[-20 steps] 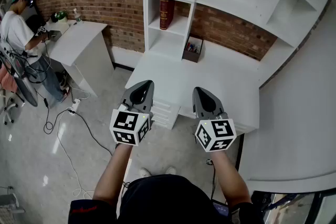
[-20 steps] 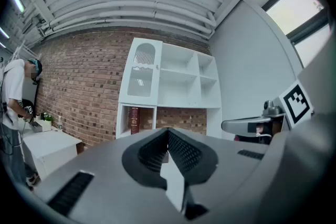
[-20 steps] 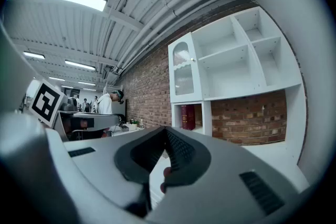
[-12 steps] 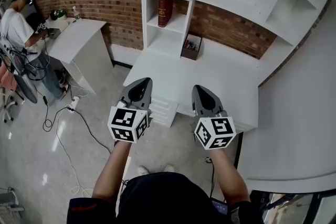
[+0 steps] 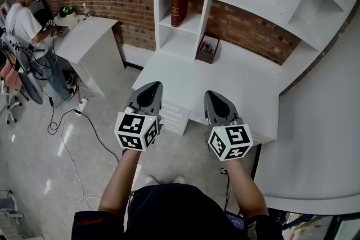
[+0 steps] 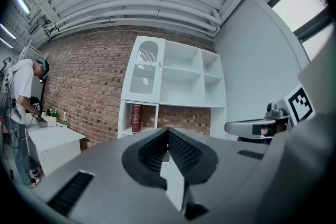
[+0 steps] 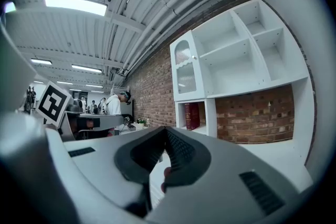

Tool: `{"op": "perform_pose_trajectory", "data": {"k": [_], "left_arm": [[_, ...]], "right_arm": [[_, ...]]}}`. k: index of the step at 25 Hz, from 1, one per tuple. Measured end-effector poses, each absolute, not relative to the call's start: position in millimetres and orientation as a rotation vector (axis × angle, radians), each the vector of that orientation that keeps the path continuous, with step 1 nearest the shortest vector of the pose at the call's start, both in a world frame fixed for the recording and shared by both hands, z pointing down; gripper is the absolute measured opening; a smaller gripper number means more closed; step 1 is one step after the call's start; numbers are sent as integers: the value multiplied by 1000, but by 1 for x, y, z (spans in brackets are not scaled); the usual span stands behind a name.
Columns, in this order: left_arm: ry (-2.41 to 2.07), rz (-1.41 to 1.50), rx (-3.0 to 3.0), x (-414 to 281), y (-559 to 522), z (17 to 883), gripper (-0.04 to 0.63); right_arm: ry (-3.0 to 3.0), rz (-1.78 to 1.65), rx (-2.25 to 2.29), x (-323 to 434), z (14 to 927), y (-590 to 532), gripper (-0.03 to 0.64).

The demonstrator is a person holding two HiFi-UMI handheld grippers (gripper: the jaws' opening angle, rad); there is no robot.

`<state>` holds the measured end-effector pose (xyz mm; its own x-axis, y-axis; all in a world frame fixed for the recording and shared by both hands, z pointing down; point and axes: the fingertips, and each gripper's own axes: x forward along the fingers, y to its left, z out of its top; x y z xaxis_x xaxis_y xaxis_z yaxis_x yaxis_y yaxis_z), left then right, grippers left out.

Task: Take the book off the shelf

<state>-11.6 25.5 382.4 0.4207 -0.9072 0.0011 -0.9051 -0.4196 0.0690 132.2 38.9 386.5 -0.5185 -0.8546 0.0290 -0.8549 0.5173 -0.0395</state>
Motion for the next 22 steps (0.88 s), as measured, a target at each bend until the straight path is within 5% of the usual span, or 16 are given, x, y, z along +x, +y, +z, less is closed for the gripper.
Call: {"op": "perform_pose_trajectory", "data": {"k": [22], "left_arm": [[-1701,-61,2555,-12,5,383,9]], "right_arm": [[-2812,55,1399,118,391,27,17]]}}
